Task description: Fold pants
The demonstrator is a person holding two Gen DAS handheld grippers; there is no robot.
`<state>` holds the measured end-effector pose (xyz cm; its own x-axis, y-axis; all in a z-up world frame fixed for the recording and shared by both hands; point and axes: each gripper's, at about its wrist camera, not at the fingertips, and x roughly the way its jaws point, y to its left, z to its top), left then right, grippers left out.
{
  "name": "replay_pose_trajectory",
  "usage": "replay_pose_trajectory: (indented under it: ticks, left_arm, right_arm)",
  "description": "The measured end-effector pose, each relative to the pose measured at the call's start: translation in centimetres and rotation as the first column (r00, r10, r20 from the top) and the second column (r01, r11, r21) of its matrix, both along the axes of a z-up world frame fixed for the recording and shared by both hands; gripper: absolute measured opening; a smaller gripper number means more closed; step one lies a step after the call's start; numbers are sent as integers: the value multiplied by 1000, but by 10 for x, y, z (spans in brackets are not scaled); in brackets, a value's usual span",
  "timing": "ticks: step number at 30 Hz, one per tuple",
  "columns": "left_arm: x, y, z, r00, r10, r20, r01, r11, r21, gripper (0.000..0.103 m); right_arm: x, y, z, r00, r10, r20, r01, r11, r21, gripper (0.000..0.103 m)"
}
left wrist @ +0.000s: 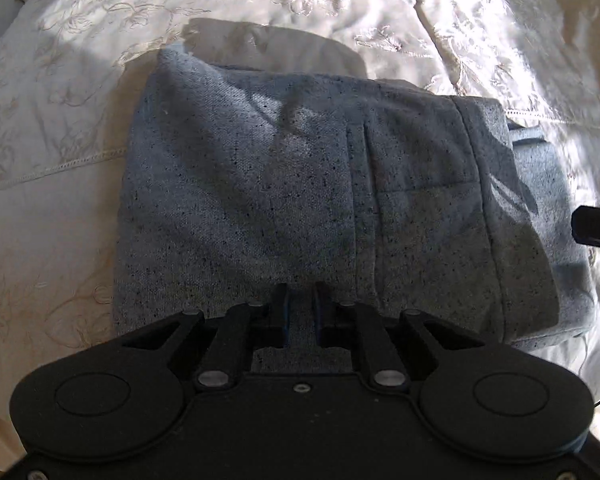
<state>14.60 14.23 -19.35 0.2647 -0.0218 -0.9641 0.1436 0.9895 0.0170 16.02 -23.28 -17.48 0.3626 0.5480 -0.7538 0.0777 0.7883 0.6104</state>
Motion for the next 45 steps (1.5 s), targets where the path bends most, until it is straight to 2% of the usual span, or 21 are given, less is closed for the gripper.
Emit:
replay_pose_trajectory:
  ticks: [3, 5, 7, 10, 14, 15, 16, 17, 21, 24, 27, 29, 31, 36, 38, 40, 41, 45]
  left_arm:
    - [2, 1, 12, 1000, 6, 0, -6, 1000, -16, 16]
    - [-1, 9, 25, 999, 37, 26, -36, 998, -44, 23]
    - [-7, 20, 37, 996, 62, 58, -60, 997, -51, 23]
    - [-20, 37, 53, 991, 87, 104, -85, 996, -23, 23]
    - [-30, 61, 58, 986, 129, 105, -129, 992, -6, 23]
    - [-29, 70, 60, 984, 150, 101, -150, 989, -2, 23]
    - [-29, 76, 60, 982, 163, 99, -163, 987, -1, 23]
    - [-28, 81, 59, 980, 176, 95, -176, 984, -2, 22]
    - [-27, 95, 61, 976, 200, 91, -200, 980, -14, 22]
    - [-24, 101, 65, 977, 188, 104, -186, 982, -24, 22]
    - [-22, 101, 68, 979, 167, 119, -165, 986, -30, 22]
    - [-20, 100, 67, 980, 158, 118, -154, 987, -40, 23]
    - [-18, 97, 63, 983, 147, 107, -143, 989, -47, 23]
    - [-6, 79, 58, 992, 77, 96, -73, 996, -44, 22]
    - [1, 69, 61, 993, 39, 115, -33, 998, -60, 22]
    - [12, 57, 60, 992, 4, 124, 4, 998, -66, 22]
    - [19, 49, 58, 991, -16, 130, 25, 998, -63, 23]
    - [44, 28, 31, 994, -49, 94, 52, 998, -20, 23]
  right_arm:
    - [8, 15, 6, 999, 34, 5, -34, 999, -14, 38]
    - [14, 30, 5, 998, 57, -1, -57, 998, -30, 38]
    - [21, 54, -1, 996, 81, -33, -84, 993, -81, 39]
    - [29, 74, -18, 988, 116, -98, -129, 982, -139, 40]
    - [32, 83, -23, 988, 100, -117, -117, 982, -148, 40]
    - [31, 83, -20, 989, 90, -114, -105, 985, -134, 37]
    - [35, 90, -20, 990, 87, -108, -100, 988, -120, 31]
    - [34, 90, -17, 990, 98, -102, -109, 989, -105, 11]
    - [35, 112, 12, 991, 131, -7, -130, 976, -174, 8]
    - [23, 117, 56, 986, 130, 100, -108, 973, -202, 7]
    - [10, 118, 89, 978, 123, 166, -77, 962, -263, 7]
    - [-2, 109, 101, 978, 115, 172, -52, 941, -333, 7]
    - [-10, 100, 97, 983, 102, 150, -33, 914, -404, 7]
    - [-6, 83, 42, 997, 73, 4, -60, 839, -541, 10]
    - [-5, 80, 48, 999, 38, 36, -11, 822, -570, 14]
    - [-4, 85, 65, 991, 36, 132, 42, 836, -548, 24]
    - [0, 89, 68, 987, 55, 153, 36, 845, -534, 28]
    - [30, 113, 52, 986, 114, 125, -22, 820, -572, 28]
